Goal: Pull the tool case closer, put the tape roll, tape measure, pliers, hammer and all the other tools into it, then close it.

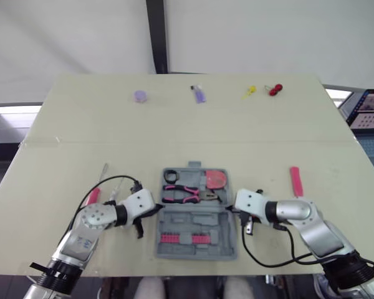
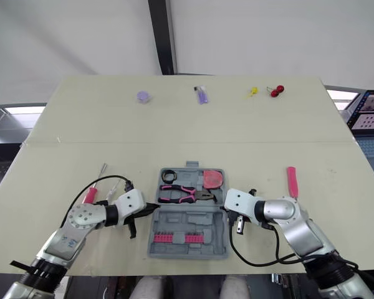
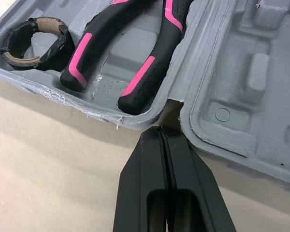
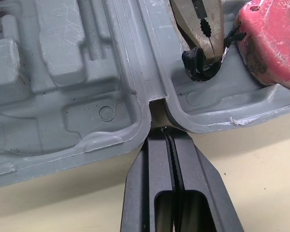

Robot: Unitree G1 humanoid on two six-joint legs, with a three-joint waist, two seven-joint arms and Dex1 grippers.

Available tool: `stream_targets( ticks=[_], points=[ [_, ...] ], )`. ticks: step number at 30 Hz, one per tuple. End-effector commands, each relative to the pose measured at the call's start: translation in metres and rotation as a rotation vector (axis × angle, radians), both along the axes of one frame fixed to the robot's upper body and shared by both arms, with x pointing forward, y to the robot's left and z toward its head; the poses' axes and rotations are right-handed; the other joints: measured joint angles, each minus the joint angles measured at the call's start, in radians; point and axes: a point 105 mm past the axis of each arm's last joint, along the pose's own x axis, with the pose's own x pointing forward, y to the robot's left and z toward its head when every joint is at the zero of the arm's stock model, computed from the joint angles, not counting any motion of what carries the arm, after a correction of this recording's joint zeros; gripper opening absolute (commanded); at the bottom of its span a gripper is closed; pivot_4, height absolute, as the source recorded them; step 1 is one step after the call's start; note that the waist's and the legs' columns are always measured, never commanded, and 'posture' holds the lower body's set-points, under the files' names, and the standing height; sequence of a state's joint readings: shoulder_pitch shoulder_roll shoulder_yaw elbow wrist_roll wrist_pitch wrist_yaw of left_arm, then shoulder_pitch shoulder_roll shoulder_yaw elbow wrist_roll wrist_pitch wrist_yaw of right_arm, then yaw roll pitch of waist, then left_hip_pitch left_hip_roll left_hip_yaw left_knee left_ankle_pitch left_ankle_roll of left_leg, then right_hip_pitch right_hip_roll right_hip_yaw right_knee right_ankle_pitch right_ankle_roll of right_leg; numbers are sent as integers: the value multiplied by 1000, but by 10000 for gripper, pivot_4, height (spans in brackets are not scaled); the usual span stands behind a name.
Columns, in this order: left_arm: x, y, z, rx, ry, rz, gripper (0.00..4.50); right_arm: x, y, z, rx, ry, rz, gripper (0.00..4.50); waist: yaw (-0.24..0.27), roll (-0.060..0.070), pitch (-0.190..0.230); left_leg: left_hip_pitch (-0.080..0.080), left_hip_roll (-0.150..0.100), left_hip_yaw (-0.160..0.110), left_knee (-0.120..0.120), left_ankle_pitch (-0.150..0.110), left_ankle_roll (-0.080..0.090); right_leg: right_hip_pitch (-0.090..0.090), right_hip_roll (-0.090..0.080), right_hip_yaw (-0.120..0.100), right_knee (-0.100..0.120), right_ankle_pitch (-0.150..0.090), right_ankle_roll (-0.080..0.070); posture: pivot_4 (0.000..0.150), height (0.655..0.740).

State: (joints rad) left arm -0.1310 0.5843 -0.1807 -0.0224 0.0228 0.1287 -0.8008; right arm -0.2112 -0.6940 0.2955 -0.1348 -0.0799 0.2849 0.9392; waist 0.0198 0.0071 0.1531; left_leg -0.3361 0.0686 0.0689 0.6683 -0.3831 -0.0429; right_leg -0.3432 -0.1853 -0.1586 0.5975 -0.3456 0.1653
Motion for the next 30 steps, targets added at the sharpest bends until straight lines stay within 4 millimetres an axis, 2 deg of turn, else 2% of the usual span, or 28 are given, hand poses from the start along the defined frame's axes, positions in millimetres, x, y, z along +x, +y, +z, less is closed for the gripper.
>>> stream_targets(
  ticks=[1, 14, 20, 30],
  points=[
    [-6, -4, 0, -11, 10, -23, 0, -1, 4, 0, 12, -2, 11, 494, 0, 0, 0, 0, 0, 0, 0, 0, 0, 0, 0, 0, 0, 0, 0, 1500, 7400],
    [-12, -4, -2, -9, 42, -32, 0, -1, 6, -1, 15, 2, 15, 494, -2, 0, 0, 0, 0, 0, 0, 0, 0, 0, 0, 0, 0, 0, 0, 1500, 7400],
    [-4, 1, 2, 6, -3, -1, 0, -1, 7, -1, 16, 2, 22, 494, -2, 0, 0, 0, 0, 0, 0, 0, 0, 0, 0, 0, 0, 0, 0, 1500, 7400],
    [0, -1, 3, 3, -11, -8, 0, -2, 8, -2, 15, 5, 23, 494, -2, 0, 0, 0, 0, 0, 0, 0, 0, 0, 0, 0, 0, 0, 0, 1500, 7400]
  ],
)
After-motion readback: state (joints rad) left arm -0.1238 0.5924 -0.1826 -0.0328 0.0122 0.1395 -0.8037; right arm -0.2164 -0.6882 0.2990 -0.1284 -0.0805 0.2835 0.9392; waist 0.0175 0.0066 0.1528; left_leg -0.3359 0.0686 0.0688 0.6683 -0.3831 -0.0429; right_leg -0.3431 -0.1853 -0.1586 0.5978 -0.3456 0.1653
